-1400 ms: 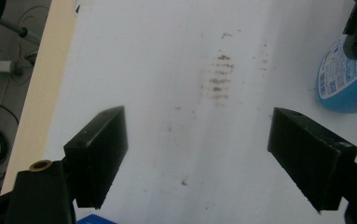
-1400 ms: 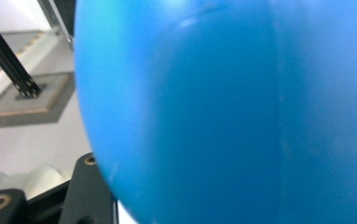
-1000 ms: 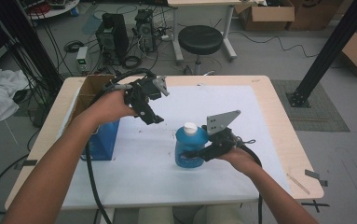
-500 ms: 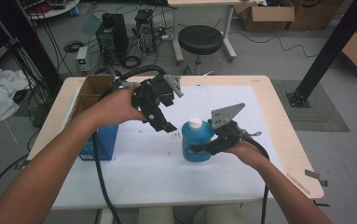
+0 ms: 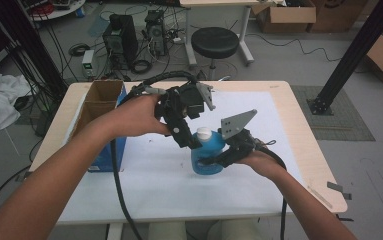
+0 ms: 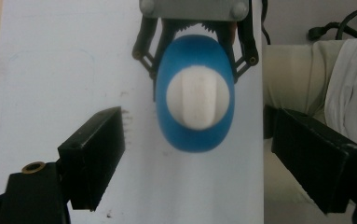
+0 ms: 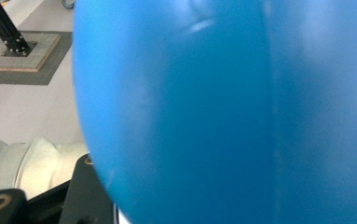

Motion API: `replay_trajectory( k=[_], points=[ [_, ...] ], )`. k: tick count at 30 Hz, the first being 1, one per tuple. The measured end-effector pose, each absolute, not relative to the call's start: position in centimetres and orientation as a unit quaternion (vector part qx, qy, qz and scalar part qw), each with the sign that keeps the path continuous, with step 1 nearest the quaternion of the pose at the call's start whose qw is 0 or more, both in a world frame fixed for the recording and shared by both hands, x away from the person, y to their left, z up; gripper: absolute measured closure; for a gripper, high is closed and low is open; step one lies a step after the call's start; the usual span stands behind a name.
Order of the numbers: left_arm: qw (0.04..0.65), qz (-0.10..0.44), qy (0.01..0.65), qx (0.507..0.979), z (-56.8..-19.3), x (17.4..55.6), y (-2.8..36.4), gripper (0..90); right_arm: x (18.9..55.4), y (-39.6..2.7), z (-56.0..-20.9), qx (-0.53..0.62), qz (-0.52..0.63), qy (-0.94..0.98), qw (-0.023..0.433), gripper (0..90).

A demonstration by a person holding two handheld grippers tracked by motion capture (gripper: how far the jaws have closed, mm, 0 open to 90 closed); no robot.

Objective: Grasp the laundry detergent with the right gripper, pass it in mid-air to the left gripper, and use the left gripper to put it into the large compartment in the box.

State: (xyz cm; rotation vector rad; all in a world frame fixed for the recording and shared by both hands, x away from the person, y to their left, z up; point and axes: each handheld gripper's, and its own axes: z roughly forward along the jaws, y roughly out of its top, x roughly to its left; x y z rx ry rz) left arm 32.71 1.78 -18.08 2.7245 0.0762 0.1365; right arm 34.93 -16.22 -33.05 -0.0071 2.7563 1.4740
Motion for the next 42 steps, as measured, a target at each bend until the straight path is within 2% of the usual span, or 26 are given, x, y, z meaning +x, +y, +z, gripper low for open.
replay_trajectory(
  k=[22, 42],
  points=[
    [0.134, 0.048, 0.004, 0.99, -20.6, 32.9, -0.5, 18.3, 34.4, -14.7, -32.5, -0.006, 0.458, 0.889, -0.006, 43.6],
    [0.126, 0.043, -0.005, 0.991, -22.5, 33.2, -1.2, 20.1, 34.5, -14.7, -32.4, 0.0, 0.458, 0.889, -0.011, 43.6]
  ],
)
